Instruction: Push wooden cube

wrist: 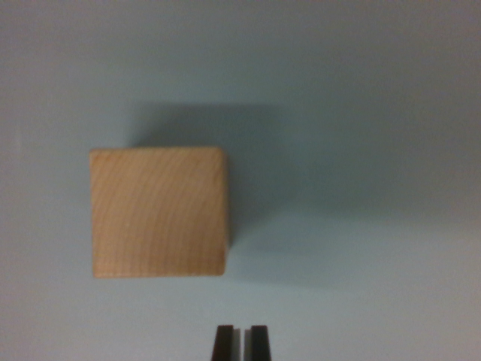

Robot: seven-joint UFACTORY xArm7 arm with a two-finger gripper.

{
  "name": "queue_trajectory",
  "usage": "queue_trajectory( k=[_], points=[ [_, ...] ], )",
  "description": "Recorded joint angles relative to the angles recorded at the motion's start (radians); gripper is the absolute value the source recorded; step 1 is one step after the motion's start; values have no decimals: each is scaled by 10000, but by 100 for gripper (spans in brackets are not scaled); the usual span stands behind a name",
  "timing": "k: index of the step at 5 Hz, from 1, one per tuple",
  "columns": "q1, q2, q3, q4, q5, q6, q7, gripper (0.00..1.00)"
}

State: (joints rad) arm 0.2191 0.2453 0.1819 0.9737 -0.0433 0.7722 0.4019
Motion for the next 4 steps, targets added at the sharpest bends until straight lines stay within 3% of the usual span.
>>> queue_trajectory(
  k=[1, 2, 3, 4],
  points=[
    [0, 0, 0, 0, 0, 0, 0, 0],
    [86, 97, 76, -211, -30, -297, 131, 0],
    [86, 97, 76, -211, -30, -297, 131, 0],
    [156, 177, 139, -385, -54, -541, 239, 0]
  ],
)
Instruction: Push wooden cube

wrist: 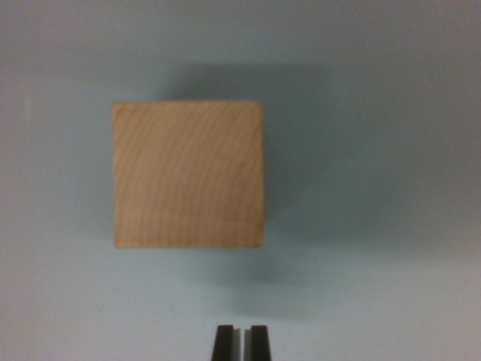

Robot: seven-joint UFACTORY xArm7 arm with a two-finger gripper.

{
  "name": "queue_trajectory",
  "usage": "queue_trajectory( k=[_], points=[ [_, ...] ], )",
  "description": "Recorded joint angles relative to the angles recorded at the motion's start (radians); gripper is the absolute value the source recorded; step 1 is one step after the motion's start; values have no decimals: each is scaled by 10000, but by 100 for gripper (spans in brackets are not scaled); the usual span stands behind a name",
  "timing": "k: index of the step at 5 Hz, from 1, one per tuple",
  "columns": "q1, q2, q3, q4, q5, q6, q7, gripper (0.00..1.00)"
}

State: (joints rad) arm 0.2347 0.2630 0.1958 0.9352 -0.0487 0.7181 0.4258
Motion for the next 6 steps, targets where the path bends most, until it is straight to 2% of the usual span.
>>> queue_trajectory(
  k=[1, 2, 3, 4, 5, 6],
  points=[
    [0, 0, 0, 0, 0, 0, 0, 0],
    [61, 69, 54, -151, -21, -212, 94, 0],
    [61, 69, 54, -151, -21, -212, 94, 0],
    [108, 123, 96, -266, -37, -374, 165, 0],
    [108, 123, 96, -266, -37, -374, 165, 0],
    [139, 158, 124, -343, -48, -483, 213, 0]
  ],
)
